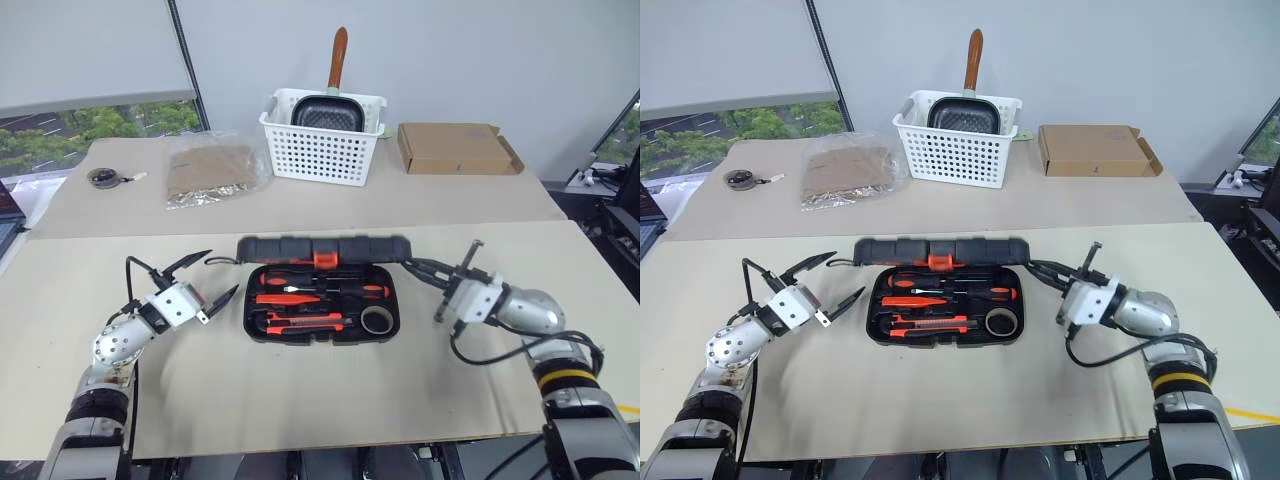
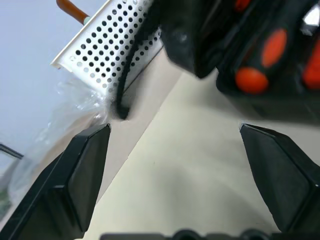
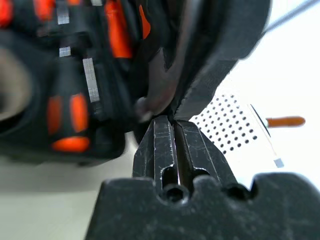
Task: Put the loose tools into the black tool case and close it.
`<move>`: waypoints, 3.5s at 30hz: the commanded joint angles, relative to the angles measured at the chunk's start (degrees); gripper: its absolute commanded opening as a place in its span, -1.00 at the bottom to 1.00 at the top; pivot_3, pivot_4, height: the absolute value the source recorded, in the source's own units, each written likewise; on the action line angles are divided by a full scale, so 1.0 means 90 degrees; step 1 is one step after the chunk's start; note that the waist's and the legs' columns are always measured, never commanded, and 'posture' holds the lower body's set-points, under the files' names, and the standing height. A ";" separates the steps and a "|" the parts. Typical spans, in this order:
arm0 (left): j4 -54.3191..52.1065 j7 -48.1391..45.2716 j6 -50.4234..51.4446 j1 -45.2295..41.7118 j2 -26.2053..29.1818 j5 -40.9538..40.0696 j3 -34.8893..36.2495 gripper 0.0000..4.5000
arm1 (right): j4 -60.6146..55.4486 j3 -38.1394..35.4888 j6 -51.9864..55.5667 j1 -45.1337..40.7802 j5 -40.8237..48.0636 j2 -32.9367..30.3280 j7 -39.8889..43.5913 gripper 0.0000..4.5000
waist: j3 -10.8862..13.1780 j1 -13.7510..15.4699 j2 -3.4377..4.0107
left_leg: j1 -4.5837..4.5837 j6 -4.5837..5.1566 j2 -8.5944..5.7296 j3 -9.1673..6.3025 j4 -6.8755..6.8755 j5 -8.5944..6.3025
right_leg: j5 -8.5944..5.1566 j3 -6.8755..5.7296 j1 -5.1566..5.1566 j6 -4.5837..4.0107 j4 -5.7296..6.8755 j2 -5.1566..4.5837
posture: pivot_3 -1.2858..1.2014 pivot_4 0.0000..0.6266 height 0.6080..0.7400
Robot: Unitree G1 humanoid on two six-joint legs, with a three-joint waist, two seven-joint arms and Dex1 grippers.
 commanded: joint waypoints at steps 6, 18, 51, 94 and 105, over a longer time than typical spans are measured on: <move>-0.0362 -0.1354 0.2746 0.0276 0.0205 -0.2370 0.0601 1.00 | -0.3463 0.0028 0.6600 0.2456 0.4833 -0.1264 0.2552 -0.02 | -0.0003 0.0019 0.0003 | 0.0008 0.0005 0.0012 -0.0009 0.0011 -0.0018 | -0.0024 -0.0005 0.0013 0.0024 0.0001 -0.0070 | 0.03 -0.52 0.39; -0.1294 -0.1332 0.4071 -0.1837 -0.0728 -0.2233 0.0057 1.00 | -0.6710 0.0962 1.0922 0.2514 0.5413 -0.1476 0.2201 -0.02 | -0.0002 0.0206 -0.0047 | -0.0014 -0.0016 0.0075 -0.0001 0.0017 -0.0012 | 0.0049 -0.0177 0.0008 0.0059 -0.0084 -0.0075 | 0.03 -0.52 0.39; -0.2431 -0.0351 0.6149 -0.2365 -0.2091 -0.1336 -0.1024 1.00 | -0.4106 0.0790 0.8868 0.0317 0.2781 0.1886 0.0185 0.61 | 0.0006 0.0016 -0.0042 | -0.0059 -0.0004 0.0119 0.0031 0.0003 0.0058 | 0.0095 -0.0179 -0.0036 0.0022 -0.0091 0.0022 | 0.03 -0.52 0.39; -0.3214 0.0238 0.6906 -0.1754 -0.2125 -0.1085 -0.1192 1.00 | -0.5495 0.1123 1.1415 -0.0748 0.2628 0.1492 0.0505 -0.44 | 0.0004 0.0122 -0.0034 | -0.0104 -0.0012 0.0112 0.0029 0.0003 0.0067 | 0.0110 -0.0176 -0.0087 -0.0007 -0.0091 0.0019 | 0.03 -0.52 0.39; -0.3256 0.0220 0.6931 -0.1664 -0.2157 -0.1014 -0.1283 1.00 | -0.5630 0.1068 1.2505 -0.1441 0.2769 0.1273 0.0760 -0.44 | 0.0004 0.0134 -0.0033 | -0.0104 -0.0005 0.0111 0.0030 0.0004 0.0063 | 0.0104 -0.0178 -0.0086 0.0003 -0.0092 0.0018 | 0.03 -0.52 0.39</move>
